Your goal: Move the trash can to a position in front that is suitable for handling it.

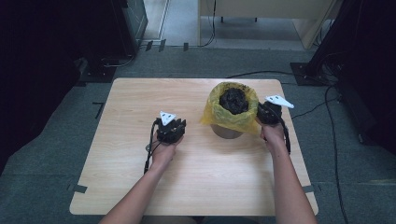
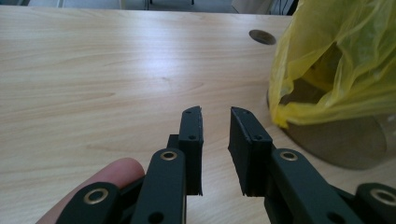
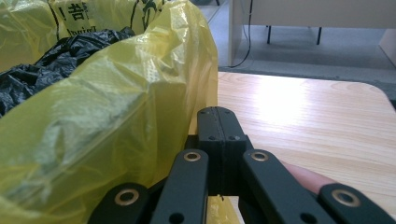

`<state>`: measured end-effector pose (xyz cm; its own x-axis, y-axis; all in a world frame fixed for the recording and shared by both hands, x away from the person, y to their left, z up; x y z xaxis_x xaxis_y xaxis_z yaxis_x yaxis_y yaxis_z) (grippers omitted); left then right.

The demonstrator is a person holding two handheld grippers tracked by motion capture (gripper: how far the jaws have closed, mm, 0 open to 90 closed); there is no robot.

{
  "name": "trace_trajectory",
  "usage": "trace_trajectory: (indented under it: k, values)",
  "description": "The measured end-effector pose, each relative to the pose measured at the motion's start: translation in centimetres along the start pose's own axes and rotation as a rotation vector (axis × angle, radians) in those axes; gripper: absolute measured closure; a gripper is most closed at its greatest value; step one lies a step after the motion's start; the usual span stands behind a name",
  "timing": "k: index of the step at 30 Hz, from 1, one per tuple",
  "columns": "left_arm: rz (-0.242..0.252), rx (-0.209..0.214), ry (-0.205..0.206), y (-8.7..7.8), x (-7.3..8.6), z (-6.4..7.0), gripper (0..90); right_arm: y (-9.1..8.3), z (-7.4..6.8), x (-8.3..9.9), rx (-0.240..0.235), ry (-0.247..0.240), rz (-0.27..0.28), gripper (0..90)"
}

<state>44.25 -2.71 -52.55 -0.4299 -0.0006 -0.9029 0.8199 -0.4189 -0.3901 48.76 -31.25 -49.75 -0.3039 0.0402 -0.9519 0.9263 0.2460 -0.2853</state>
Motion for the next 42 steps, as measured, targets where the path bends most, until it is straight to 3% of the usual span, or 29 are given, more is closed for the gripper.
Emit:
trace_trajectory:
  k: [5, 8, 11, 19, 23, 27, 42]
  values:
    - [0.016, 0.004, -0.024, 1.5, -1.3, 0.7, 76.1, 0.3, -1.3, 0.1, -0.026, -0.009, -0.001, 90.0]
    - [0.025, 0.005, -0.017, 2.4, -1.9, 1.3, 76.6, 0.6, -2.1, 0.1, -0.041, -0.019, -0.004, 90.0]
    - [0.024, 0.019, -0.043, 3.2, -2.1, 1.9, 76.9, 0.8, -2.8, 0.1, -0.052, -0.025, -0.004, 90.0]
    - [0.026, 0.029, -0.075, 4.3, -2.3, 1.8, 79.9, 1.3, -4.7, 0.3, -0.089, -0.031, -0.008, 90.0]
    - [0.025, 0.039, -0.102, 4.4, -2.4, 1.0, 84.1, 1.6, -5.6, 0.6, -0.101, -0.02, -0.016, 90.0]
    - [0.027, 0.035, -0.081, 4.1, -2.4, 0.5, 89.9, 1.8, -6.4, 1.0, -0.112, -0.019, -0.029, 90.0]
    - [0.031, 0.03, -0.06, 1.5, -1.4, -0.4, 90.0, 0.6, -8.9, 1.9, -0.109, 0.005, -0.025, 90.0]
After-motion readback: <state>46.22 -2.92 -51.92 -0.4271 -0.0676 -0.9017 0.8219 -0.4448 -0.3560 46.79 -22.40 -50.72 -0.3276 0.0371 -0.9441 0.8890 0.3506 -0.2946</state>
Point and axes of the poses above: each handheld gripper's, and its own axes: y roughly forward along the jaws, x roughly out of its underside, z roughly to its right, the point moved 10 cm from there along y, roughly forward along the jaws, and after that the axes turned 6 degrees about z, right-handed, at the moved point
